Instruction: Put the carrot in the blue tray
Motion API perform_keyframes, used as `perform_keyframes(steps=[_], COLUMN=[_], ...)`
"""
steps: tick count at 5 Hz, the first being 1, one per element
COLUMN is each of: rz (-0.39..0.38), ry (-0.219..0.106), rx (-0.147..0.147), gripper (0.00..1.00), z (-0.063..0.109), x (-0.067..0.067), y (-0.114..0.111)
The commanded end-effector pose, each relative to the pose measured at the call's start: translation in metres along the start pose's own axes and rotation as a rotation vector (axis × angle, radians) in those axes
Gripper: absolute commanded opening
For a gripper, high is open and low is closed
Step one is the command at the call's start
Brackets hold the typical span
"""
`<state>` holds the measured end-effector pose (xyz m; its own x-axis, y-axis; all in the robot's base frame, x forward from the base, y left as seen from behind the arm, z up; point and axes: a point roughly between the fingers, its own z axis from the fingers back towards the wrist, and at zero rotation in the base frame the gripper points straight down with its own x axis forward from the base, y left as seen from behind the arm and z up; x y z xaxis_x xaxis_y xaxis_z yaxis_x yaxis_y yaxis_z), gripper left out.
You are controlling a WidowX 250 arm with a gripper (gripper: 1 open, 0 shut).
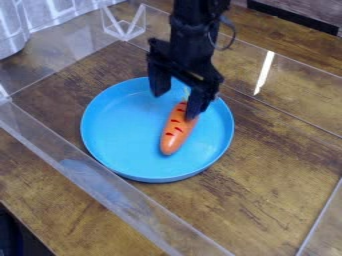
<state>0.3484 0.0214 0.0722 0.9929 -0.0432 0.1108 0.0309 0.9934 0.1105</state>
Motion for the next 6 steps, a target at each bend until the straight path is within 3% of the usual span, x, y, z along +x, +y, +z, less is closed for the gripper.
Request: perform_keyframes(steps=[1,2,6], rz=[0.030,0.034,0.031], ry=[-0.126,-0.144,-0.119], rx=[0.040,0.043,0.003], gripper=[1.00,1.00,1.00], z=[0.061,0.070,0.053], x=[0.010,0.010,0.007], y=[0.016,0.007,-0.015])
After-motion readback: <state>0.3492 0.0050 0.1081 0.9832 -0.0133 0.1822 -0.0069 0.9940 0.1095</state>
